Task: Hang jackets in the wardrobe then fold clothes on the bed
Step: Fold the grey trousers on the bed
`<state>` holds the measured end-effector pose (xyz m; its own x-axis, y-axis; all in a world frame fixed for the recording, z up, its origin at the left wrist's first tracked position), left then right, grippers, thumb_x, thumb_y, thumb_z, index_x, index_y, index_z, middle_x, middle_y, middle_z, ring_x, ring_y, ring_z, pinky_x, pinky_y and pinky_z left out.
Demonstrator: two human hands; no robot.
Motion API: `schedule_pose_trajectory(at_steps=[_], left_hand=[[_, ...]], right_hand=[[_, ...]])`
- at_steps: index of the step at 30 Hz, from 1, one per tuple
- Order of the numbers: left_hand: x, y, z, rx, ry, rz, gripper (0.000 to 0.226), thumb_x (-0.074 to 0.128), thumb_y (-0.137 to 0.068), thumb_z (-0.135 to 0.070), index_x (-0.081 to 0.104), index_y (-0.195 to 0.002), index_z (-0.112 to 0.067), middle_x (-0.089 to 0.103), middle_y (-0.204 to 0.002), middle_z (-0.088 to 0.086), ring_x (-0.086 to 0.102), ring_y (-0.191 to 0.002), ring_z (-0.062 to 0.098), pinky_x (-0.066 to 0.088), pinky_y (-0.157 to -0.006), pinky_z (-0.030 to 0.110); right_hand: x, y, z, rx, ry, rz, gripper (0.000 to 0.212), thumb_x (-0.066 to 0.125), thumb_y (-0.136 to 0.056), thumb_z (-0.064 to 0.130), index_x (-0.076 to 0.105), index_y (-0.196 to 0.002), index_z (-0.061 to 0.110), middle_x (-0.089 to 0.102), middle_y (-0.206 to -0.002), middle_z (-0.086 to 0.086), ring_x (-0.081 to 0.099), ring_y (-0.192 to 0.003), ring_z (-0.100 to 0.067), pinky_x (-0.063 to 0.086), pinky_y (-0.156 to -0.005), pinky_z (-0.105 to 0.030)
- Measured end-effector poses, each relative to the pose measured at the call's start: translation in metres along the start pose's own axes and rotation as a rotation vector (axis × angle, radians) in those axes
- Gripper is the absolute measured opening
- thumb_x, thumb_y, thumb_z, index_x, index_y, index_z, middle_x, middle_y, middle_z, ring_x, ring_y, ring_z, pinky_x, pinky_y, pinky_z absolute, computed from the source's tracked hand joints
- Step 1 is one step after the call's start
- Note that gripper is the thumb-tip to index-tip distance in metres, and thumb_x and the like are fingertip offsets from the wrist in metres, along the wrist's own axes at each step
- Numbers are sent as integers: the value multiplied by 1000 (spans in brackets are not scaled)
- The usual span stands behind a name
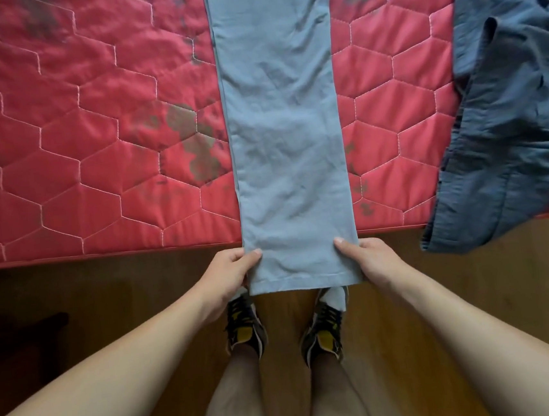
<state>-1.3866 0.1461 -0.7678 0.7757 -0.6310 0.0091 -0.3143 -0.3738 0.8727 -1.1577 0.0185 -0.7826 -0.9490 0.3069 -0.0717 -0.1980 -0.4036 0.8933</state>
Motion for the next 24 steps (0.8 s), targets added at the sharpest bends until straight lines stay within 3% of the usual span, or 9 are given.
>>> schedule_pose_trajectory(at_steps=[3, 4, 6, 8, 11, 15, 20, 24], left_hand=[[5, 4, 13, 5, 52, -39, 20, 55, -104, -26, 73, -109, -19, 78, -102, -3, 73, -95, 16, 58, -86, 35], [7, 4, 15, 16, 26, -40, 19, 56, -104, -24, 71, -114, -22, 77, -108, -4, 72, -99, 16, 58, -86, 34], [7, 5, 17, 38, -49, -74, 13, 60, -101, -17, 71, -107, -18, 77, -100, -7, 72, -89, 8, 54, -71, 20], [1, 5, 16, 51, -111, -143, 16, 64, -97, -17, 69, -85, -9, 70, -81, -5, 66, -74, 10, 48, -63, 15], [-5, 2, 19, 59, -173, -169, 26, 66, -94, -23, 70, -82, 0, 70, -82, 7, 63, -77, 24, 49, -72, 26], [7, -6, -1, 121, -66, -90, 13, 67, -95, -14, 76, -104, -14, 76, -107, 7, 72, -102, 24, 57, -93, 37], [-3, -22, -16, 120, 22, -227, 11, 65, -98, -20, 74, -103, -18, 76, -107, -1, 73, -99, 18, 60, -86, 36], [-11, -18, -5, 126, 36, -271, 16, 61, -100, -23, 71, -99, -11, 77, -102, 5, 73, -97, 23, 60, -81, 38]], right_hand=[[3, 2, -8, -38, 2, -25, 32, 69, -94, 42, 78, -99, 11, 78, -105, -7, 75, -96, -24, 60, -88, -44], [4, 2, -9, -43, -11, -26, 28, 68, -96, 39, 76, -102, 13, 77, -108, -9, 74, -95, -24, 60, -81, -39], [5, 4, -10, -35, -27, -19, 26, 63, -99, 35, 74, -108, 12, 75, -110, -7, 71, -93, -21, 56, -67, -27], [1, 2, -14, -10, -59, -24, 29, 62, -101, 34, 74, -114, 11, 75, -108, -4, 72, -95, -21, 54, -63, -23], [-5, 1, -17, -15, -20, -17, 26, 64, -100, 31, 75, -114, 12, 76, -109, -4, 73, -98, -22, 55, -69, -25], [-6, -1, 2, -73, -5, -14, 11, 69, -96, 18, 76, -103, 13, 78, -100, -3, 74, -87, -17, 53, -65, -20], [-8, -17, 30, -96, -28, -13, 16, 70, -92, 9, 74, -107, 12, 78, -105, -6, 74, -100, -29, 58, -90, -43], [-5, -13, 26, -29, -19, 36, 24, 63, -96, 3, 70, -116, 15, 76, -111, -6, 73, -102, -28, 58, -91, -44]])
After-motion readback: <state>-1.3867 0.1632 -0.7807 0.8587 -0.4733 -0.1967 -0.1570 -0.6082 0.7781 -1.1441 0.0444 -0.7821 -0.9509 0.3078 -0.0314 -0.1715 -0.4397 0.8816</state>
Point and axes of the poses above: each hand's wrist, its own y-axis away from the middle knuckle, its own x-axis out of the palm, z = x × y, the point moved 8 cm from there along -y, towards the middle knuckle
